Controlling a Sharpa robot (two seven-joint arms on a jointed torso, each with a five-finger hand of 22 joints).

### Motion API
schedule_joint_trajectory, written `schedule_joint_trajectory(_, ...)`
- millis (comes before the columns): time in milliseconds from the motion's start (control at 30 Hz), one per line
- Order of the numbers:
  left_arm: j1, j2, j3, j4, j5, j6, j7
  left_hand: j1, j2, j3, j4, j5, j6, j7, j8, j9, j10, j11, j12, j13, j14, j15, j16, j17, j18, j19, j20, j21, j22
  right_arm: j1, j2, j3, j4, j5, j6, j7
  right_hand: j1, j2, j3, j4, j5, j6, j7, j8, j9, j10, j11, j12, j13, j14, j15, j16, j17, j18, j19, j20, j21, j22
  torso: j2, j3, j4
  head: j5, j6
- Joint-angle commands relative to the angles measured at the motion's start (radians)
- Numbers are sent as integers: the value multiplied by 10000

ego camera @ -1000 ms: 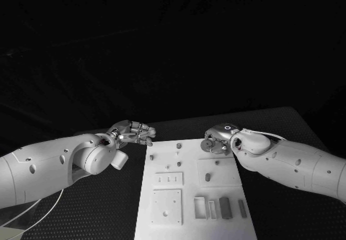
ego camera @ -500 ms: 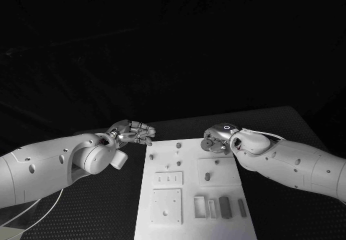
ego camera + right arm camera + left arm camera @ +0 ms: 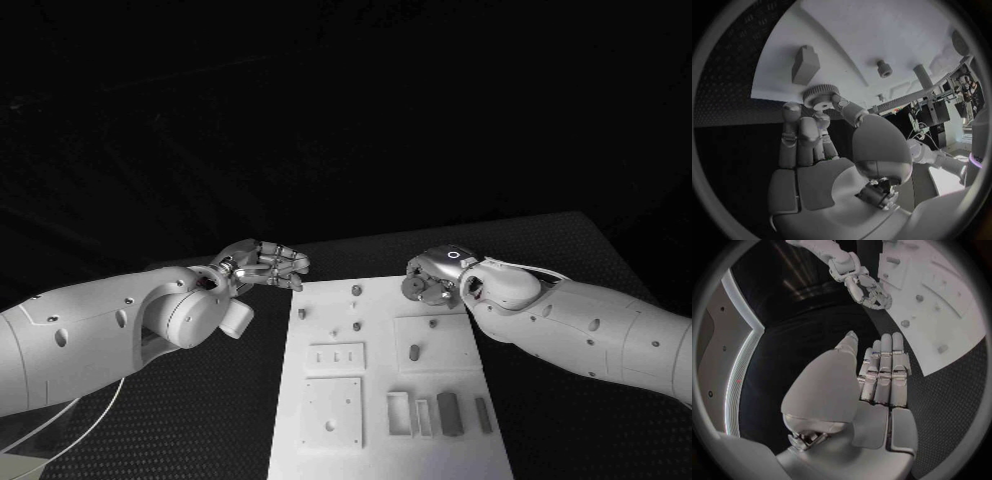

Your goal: Assemble the parts on the task board

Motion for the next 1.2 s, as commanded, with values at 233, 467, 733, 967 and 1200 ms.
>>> schedule_joint_trajectory(233,12,-5,8,29,3,75,42,-58,-12,-32,-10,-14,38,115,-48,16,48,12,-63,14,-8,2,-55,16,158,-13,19,-65,12,-152,-90,-113,-149,-115,730,-274,-583,-670,-369,93,-22,843,206,-211,110,-49,28,-1,-21,-19,-2,-17,-13,370,3,48,42,173,0,-5,5,-35,32)
schedule_joint_trajectory(467,12,-11,7,26,3,73,43,-58,-16,-33,-10,-14,37,116,-49,17,48,12,-64,15,-7,2,-56,17,157,-13,19,-66,13,-151,-193,-111,-20,-117,419,-360,-635,-1096,-52,637,76,205,476,-588,-39,-223,226,-72,-79,-65,211,-81,-40,429,17,25,-61,108,-2,-4,11,-44,37)
schedule_joint_trajectory(733,12,-16,7,38,3,71,44,-57,-18,-34,-9,-14,35,116,-52,18,49,12,-67,15,-6,2,-60,20,157,-13,19,-68,14,-145,-315,-103,171,-125,274,-391,-603,-1198,-11,806,61,169,507,-609,-37,-254,259,-34,-88,-64,245,-74,-35,429,32,23,-73,118,0,-8,5,-58,64)
schedule_joint_trajectory(967,12,-27,7,43,3,69,42,-58,-19,-34,-7,-15,34,116,-55,20,50,12,-68,16,-5,2,-63,23,157,-12,20,-69,15,-125,-429,-89,303,-115,273,-386,-582,-1190,4,848,62,179,508,-602,-31,-259,260,-23,-93,-63,247,-74,-35,429,36,21,-76,121,4,-7,11,-70,83)
schedule_joint_trajectory(1200,12,-34,7,47,3,72,40,-59,-19,-35,-6,-15,34,116,-58,21,51,12,-70,17,-4,2,-66,26,157,-11,20,-71,16,-85,-493,-76,349,2,454,-328,-386,-1050,62,826,60,286,480,-538,10,-253,236,21,-109,-55,227,-63,-31,429,38,3,-78,140,-2,-7,3,-68,66)
